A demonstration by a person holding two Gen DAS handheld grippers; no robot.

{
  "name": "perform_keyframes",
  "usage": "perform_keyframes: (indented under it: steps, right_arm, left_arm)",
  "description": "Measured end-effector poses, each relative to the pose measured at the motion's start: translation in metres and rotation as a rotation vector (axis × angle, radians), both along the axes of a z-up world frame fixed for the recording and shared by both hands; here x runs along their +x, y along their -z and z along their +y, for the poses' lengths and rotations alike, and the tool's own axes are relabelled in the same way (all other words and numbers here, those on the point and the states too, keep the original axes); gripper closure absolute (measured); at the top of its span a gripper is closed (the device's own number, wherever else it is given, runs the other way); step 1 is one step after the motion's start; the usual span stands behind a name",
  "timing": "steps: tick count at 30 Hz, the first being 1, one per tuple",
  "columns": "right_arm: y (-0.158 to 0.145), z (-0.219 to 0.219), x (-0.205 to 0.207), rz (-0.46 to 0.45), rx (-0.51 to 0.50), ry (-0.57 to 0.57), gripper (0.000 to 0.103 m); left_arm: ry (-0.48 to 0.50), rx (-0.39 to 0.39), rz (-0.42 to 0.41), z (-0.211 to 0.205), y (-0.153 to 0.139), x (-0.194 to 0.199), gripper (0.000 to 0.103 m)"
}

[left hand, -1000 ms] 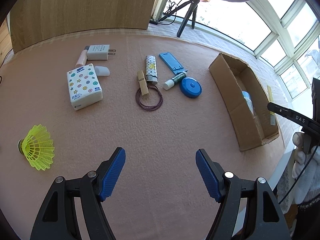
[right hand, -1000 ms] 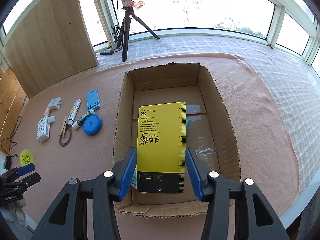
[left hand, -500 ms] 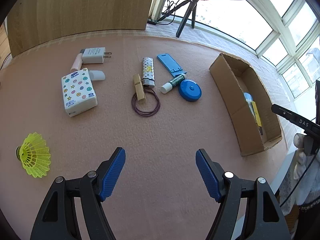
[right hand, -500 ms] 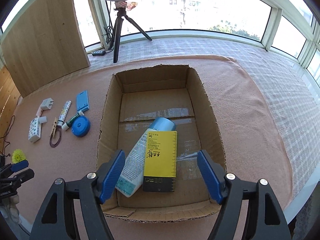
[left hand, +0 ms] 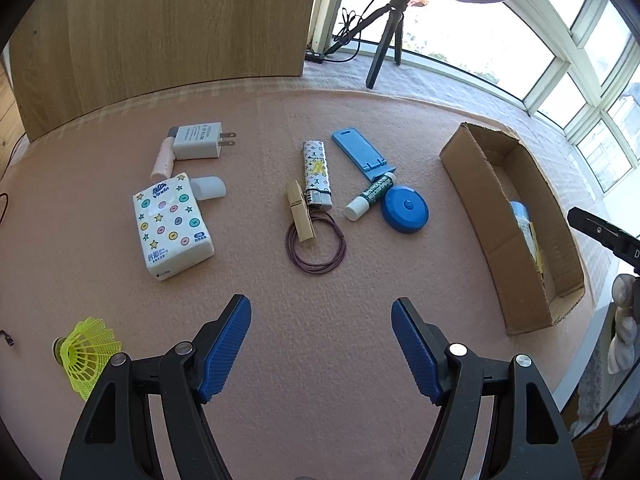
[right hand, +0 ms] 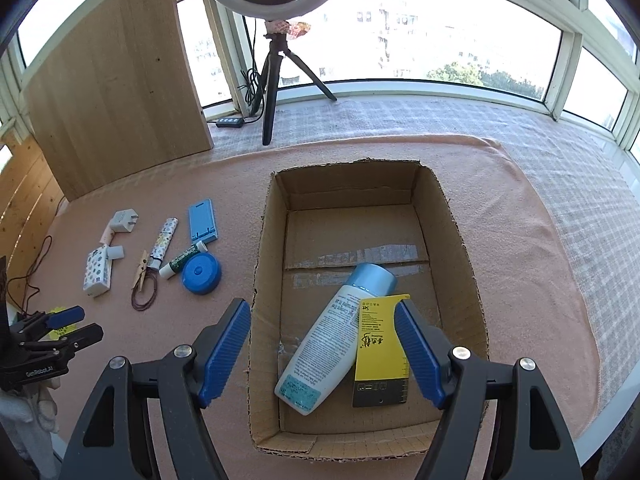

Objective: Organize objects
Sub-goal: 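Grasp the blue tape measure with the right gripper while left grasps clothespin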

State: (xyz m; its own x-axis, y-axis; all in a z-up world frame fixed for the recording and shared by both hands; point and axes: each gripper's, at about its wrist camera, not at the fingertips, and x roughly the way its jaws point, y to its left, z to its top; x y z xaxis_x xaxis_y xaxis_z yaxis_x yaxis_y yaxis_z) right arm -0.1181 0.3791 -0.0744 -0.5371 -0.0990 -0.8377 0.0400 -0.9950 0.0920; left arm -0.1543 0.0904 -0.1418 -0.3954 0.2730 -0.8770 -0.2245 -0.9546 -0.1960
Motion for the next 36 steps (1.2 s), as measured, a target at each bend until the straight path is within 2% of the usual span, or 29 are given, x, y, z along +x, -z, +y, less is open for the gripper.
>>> perform_keyframes:
  steps: [6, 11, 20, 27, 29, 33, 36]
  right_arm:
    - [-0.005, -0.036, -0.015, 0.012, -0.025, -0.098, 0.032]
    - [0.003, -0.067, -0.034, -0.008, -0.034, -0.165, 0.032]
    - [0.029, -0.105, -0.066, -0.100, -0.065, -0.213, 0.045]
    - [0.057, -0.127, -0.091, -0.187, -0.045, -0.204, 0.047]
    - [0.063, -0.132, -0.096, -0.202, -0.021, -0.200, 0.047]
    - [0.074, -0.135, -0.102, -0.235, -0.001, -0.198, 0.047]
    - [0.080, -0.136, -0.104, -0.245, 0.020, -0.201, 0.047]
  left_arm:
    - [-0.014, -0.028, 0.009, -0.001, 0.001, -0.029, 0.027]
    - [-0.019, -0.042, 0.006, -0.001, 0.005, -0.053, 0.027]
    - [-0.042, -0.039, -0.027, 0.000, 0.020, -0.091, 0.028]
    - [-0.048, -0.032, -0.079, 0.006, 0.040, -0.118, 0.042]
    - [-0.030, -0.050, -0.084, 0.010, 0.044, -0.120, 0.043]
    - [-0.021, -0.092, -0.090, 0.011, 0.051, -0.123, 0.055]
    - [-0.044, -0.101, -0.075, 0.003, 0.051, -0.122, 0.055]
